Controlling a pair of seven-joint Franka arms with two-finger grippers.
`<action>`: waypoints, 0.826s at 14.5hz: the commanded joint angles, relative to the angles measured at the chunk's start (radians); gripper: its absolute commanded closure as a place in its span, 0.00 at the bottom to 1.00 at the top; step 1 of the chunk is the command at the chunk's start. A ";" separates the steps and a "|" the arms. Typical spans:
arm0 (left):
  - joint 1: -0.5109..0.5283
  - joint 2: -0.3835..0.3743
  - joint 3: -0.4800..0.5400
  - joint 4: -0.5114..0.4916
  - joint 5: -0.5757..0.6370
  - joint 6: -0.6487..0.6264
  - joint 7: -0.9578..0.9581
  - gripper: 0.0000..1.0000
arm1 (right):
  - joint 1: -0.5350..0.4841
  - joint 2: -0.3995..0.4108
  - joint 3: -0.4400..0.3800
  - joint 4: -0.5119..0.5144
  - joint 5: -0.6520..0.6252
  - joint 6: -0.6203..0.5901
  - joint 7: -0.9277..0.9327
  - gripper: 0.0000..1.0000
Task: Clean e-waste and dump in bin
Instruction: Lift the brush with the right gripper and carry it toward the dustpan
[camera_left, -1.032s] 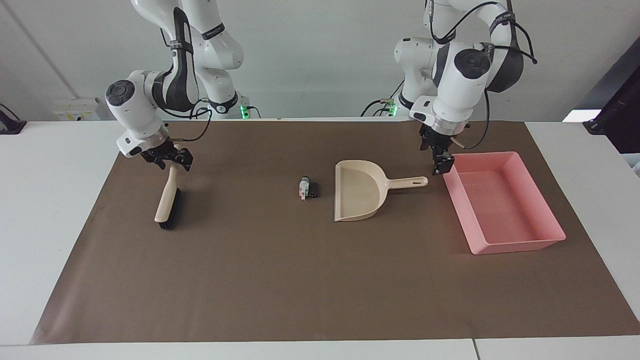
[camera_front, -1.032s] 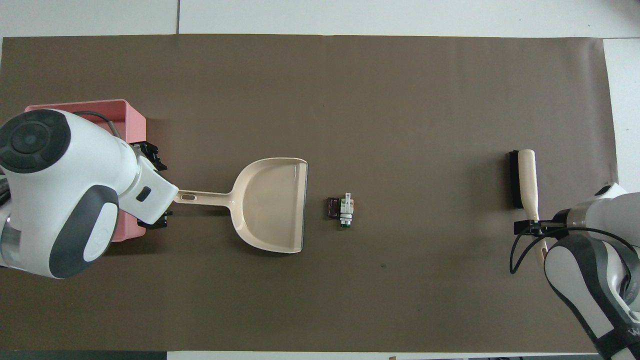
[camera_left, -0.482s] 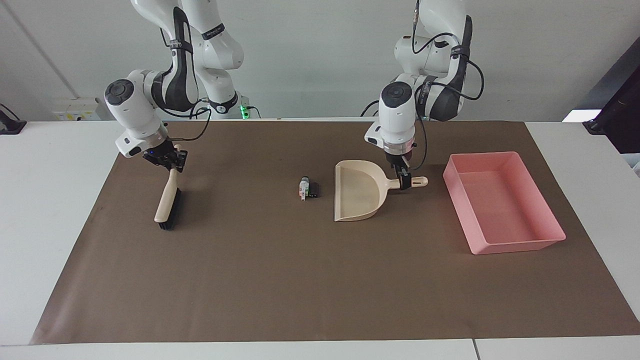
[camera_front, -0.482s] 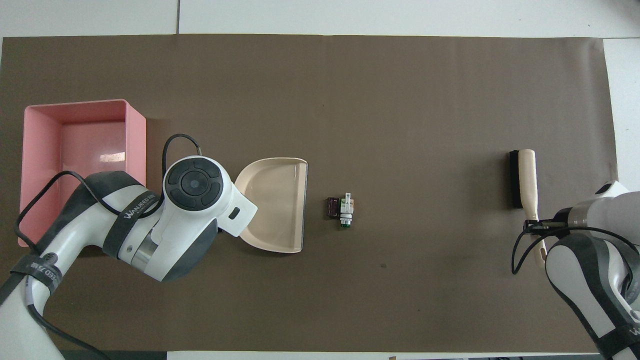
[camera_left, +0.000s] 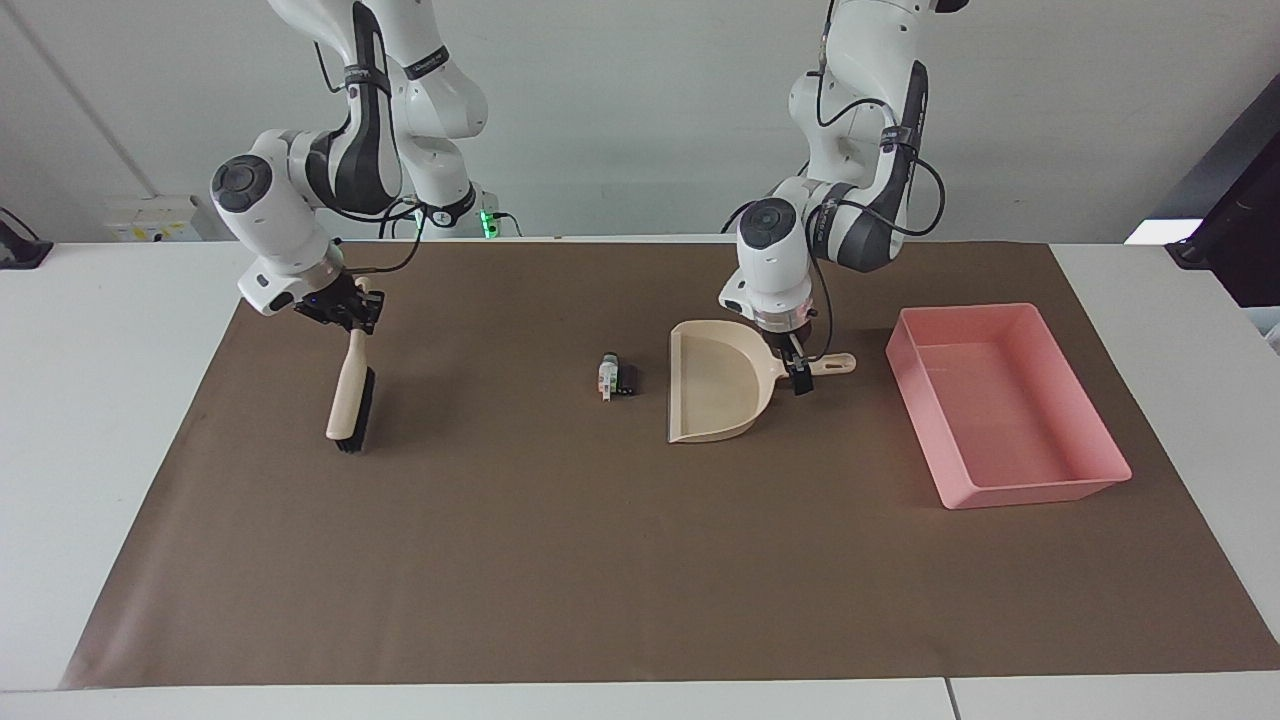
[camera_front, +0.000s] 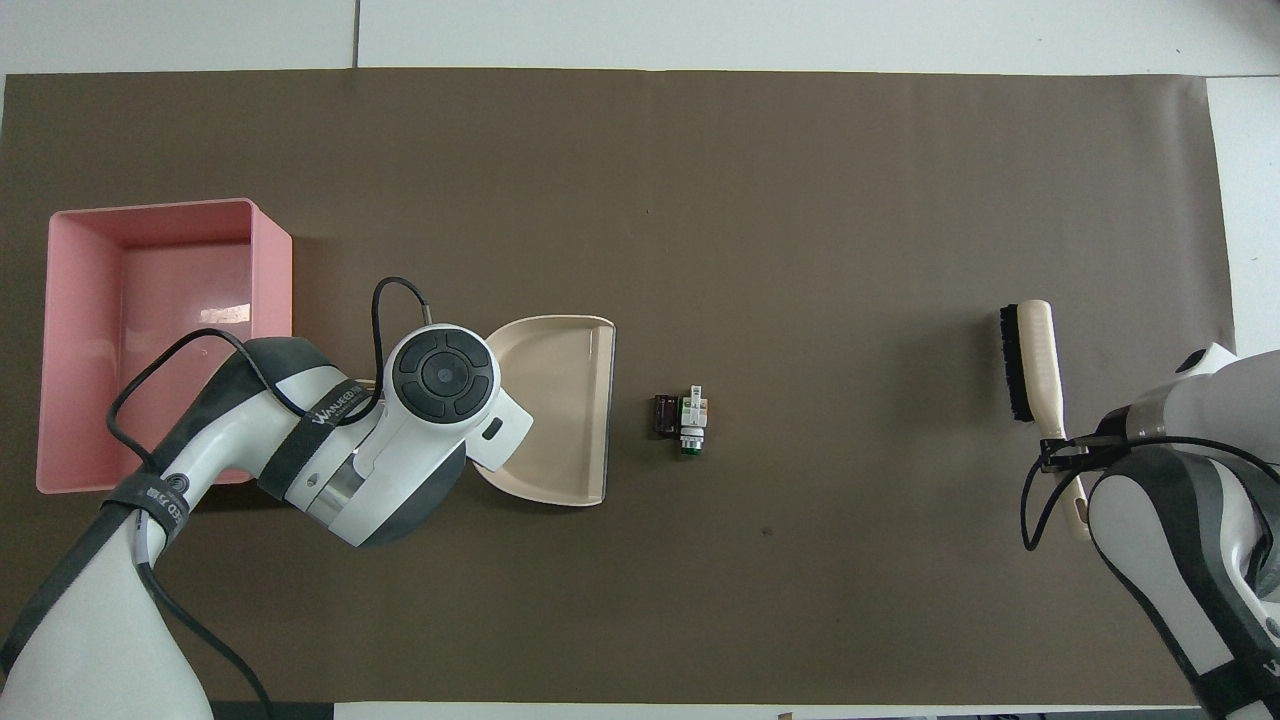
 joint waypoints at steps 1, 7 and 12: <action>-0.018 -0.007 0.013 -0.004 0.028 0.017 -0.053 0.31 | 0.100 0.000 0.009 0.068 0.005 -0.059 0.036 1.00; -0.025 -0.027 0.013 0.005 0.034 -0.001 -0.063 0.93 | 0.419 0.037 0.017 0.065 0.005 0.031 0.488 1.00; -0.037 -0.029 0.013 0.049 0.034 -0.111 -0.037 1.00 | 0.556 0.150 0.017 0.157 0.021 0.078 0.638 1.00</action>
